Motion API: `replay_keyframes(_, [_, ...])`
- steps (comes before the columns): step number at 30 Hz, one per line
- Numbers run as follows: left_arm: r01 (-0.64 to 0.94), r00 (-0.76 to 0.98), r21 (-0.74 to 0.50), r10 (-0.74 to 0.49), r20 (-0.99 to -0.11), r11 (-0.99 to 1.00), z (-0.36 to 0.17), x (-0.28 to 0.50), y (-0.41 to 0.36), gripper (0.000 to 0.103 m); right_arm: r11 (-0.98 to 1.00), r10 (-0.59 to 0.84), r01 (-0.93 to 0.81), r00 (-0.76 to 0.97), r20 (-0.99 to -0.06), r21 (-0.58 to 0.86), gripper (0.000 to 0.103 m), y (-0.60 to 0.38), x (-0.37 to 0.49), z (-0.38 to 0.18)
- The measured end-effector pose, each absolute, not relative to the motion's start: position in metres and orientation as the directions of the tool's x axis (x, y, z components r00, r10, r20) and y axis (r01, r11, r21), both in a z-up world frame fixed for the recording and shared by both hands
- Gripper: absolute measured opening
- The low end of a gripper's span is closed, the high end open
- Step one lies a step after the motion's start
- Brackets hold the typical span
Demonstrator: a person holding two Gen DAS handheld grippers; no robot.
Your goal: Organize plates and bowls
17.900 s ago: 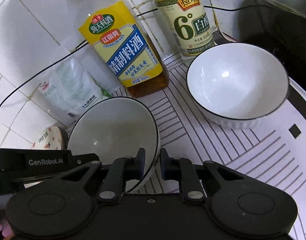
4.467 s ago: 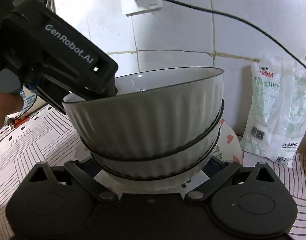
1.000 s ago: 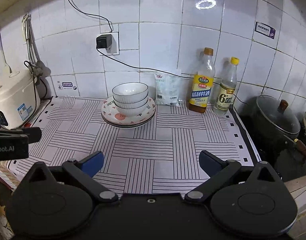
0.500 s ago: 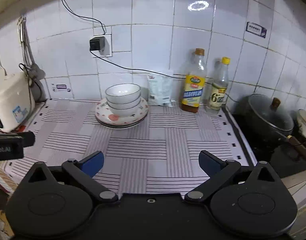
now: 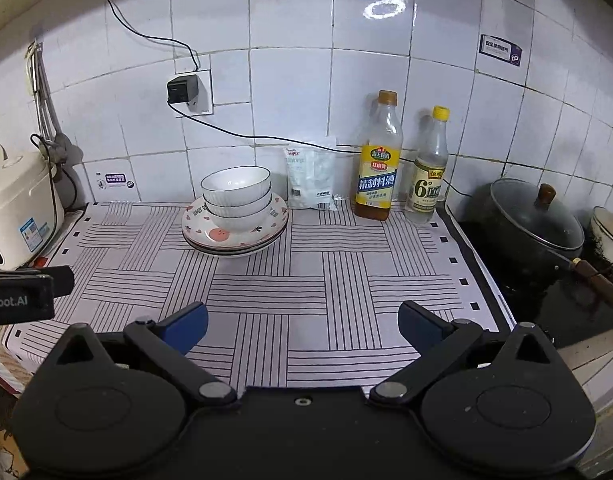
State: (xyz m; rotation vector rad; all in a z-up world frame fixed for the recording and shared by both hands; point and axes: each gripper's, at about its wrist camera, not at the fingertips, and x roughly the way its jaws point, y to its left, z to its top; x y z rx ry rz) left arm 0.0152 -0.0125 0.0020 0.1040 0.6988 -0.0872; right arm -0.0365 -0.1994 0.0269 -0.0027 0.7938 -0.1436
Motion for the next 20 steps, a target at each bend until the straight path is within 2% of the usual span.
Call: replay_keyframes(20, [0.104, 0.766, 0.098, -0.017, -0.643, 0.99, -0.0031, 0.0179, -0.0147, 0.099, 0.991, -0.123, 0.125, 0.681, -0.722, -0.051, 0.102, -0.2035, -0.0329, 0.0197])
